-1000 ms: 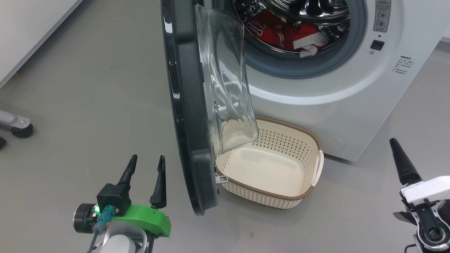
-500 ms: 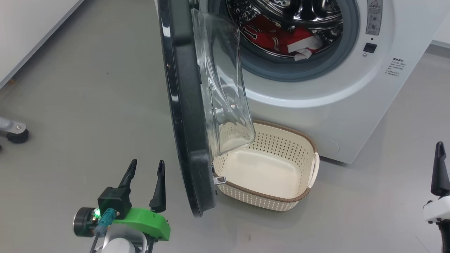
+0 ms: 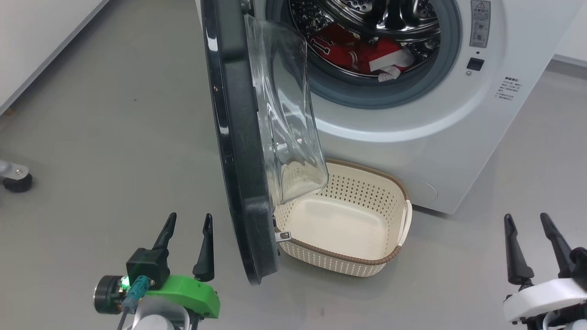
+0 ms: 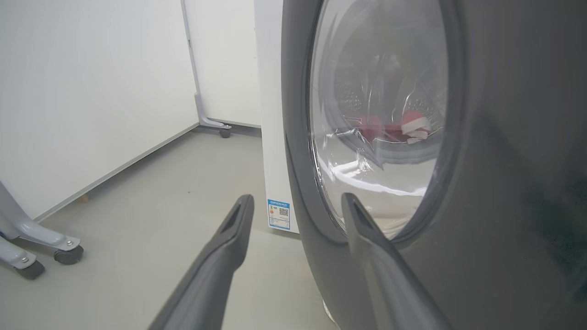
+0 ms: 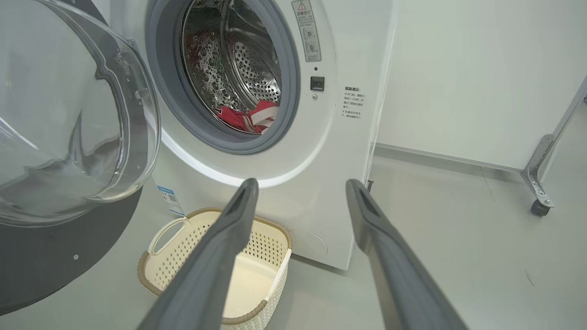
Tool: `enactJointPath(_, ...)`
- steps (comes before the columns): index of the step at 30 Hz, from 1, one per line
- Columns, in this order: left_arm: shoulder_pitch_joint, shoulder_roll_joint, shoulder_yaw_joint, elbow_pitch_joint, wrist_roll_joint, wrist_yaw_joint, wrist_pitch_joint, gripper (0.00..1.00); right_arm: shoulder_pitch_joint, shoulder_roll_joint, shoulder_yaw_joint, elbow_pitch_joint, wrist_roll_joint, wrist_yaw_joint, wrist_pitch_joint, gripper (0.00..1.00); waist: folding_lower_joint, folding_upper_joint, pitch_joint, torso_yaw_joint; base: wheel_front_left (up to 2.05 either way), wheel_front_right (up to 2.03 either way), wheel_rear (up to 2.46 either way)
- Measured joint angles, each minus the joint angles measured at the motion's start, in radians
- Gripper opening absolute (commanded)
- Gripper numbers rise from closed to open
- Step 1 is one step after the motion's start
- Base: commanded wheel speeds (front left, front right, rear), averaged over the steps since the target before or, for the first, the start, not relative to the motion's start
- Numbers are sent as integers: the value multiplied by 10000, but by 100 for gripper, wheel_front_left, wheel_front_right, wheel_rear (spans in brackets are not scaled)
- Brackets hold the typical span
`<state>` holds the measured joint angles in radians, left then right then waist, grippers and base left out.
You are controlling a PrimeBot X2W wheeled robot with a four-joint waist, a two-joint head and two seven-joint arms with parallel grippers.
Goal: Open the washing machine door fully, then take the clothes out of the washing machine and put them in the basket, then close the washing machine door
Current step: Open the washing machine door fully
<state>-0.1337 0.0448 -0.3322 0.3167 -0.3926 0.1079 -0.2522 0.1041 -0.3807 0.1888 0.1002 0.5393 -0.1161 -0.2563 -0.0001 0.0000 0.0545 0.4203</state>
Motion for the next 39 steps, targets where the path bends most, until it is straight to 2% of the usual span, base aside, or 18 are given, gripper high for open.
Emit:
enactJointPath(15, 0, -2, 23, 23, 2, 0, 0, 100, 390, 913, 483, -102, -677, -23, 0, 100, 0, 0, 14, -125, 0, 0, 0)
enactJointPath(36, 1, -4, 100, 38, 67, 0, 0, 100, 594, 1294, 238, -146, -1126, -38, 0, 100, 0, 0, 110, -225, 0, 0, 0)
enactJointPath(37, 1, -4, 100, 38, 77, 0, 0, 72, 595, 1300, 222, -153, -1127, -96, 0, 100, 0, 0, 119, -228, 0, 0, 0)
enactJointPath(38, 1, -4, 109, 29, 75, 0, 0, 23, 595, 1306, 198, -161, -1133, -96, 0, 100, 0, 0, 129, -231, 0, 0, 0)
enactJointPath(39, 1, -6, 125, 15, 77, 0, 0, 0, 596, 1313, 176, -174, -1135, -96, 0, 100, 0, 0, 138, -234, 0, 0, 0)
